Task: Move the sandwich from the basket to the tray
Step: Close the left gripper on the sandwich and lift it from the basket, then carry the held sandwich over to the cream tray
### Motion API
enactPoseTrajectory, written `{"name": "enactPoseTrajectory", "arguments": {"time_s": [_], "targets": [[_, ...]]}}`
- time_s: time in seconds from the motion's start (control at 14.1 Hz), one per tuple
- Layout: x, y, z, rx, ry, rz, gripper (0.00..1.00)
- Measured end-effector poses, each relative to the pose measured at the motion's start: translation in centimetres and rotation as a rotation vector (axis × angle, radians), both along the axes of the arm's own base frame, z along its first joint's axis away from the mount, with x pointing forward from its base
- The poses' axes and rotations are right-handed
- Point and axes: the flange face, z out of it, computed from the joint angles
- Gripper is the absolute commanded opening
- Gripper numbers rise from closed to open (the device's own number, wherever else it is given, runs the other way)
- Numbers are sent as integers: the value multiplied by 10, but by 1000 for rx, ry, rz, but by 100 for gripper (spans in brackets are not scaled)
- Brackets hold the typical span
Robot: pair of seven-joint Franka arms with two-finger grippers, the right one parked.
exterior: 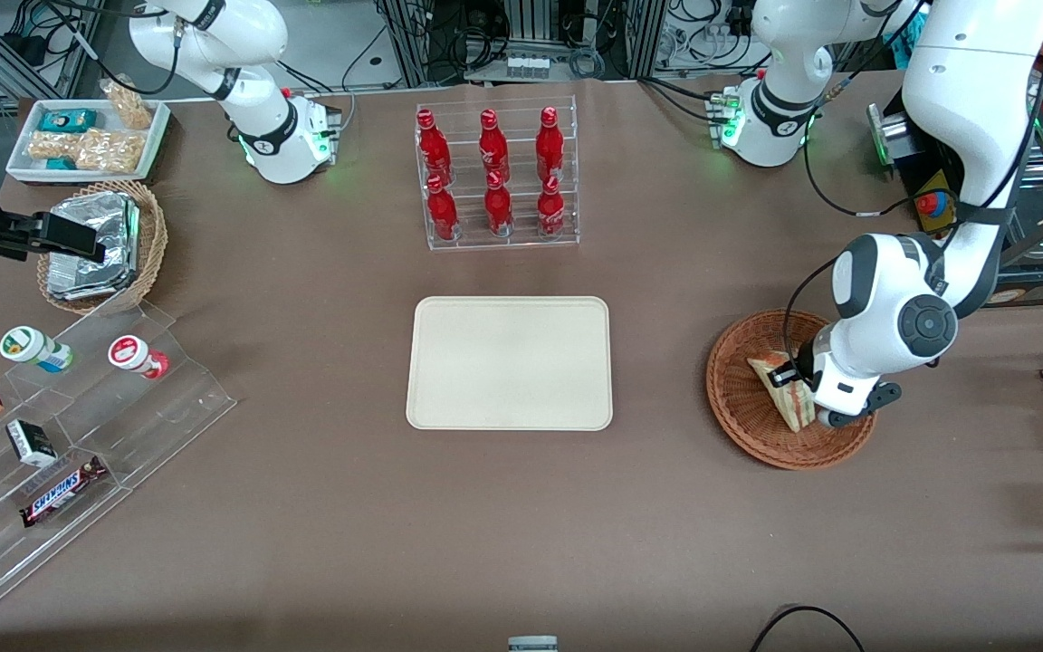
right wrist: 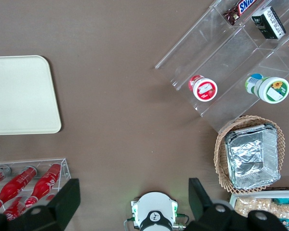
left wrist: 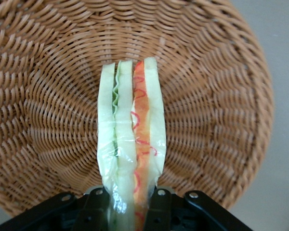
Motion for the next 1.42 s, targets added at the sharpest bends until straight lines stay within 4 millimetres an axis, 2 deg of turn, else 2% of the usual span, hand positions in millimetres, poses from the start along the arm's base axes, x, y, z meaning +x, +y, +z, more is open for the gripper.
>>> {"name": "enactPoseTrajectory", "arguments": {"time_s": [0.07, 0.21, 0.28, 0.43, 0.57, 0.78, 0.92, 0.99, 1.13, 1.28, 1.42], "targets": [[0, -11, 15, -2, 2, -27, 14], [-5, -53, 55, -7, 7, -97, 15], [-12, -81, 76, -5, 13, -127, 15], [-31, -150, 109, -6, 14, -201, 15], [-60, -226, 119, -7, 27, -267, 15], [-111, -336, 105, -15, 55, -337, 15], [-134, -391, 86, -27, 79, -360, 16], [-138, -412, 77, -33, 85, -364, 17], [-131, -438, 55, -19, 75, -345, 17], [-122, -453, 30, -22, 57, -318, 17], [-123, -466, 8, -40, 42, -309, 19]]}}
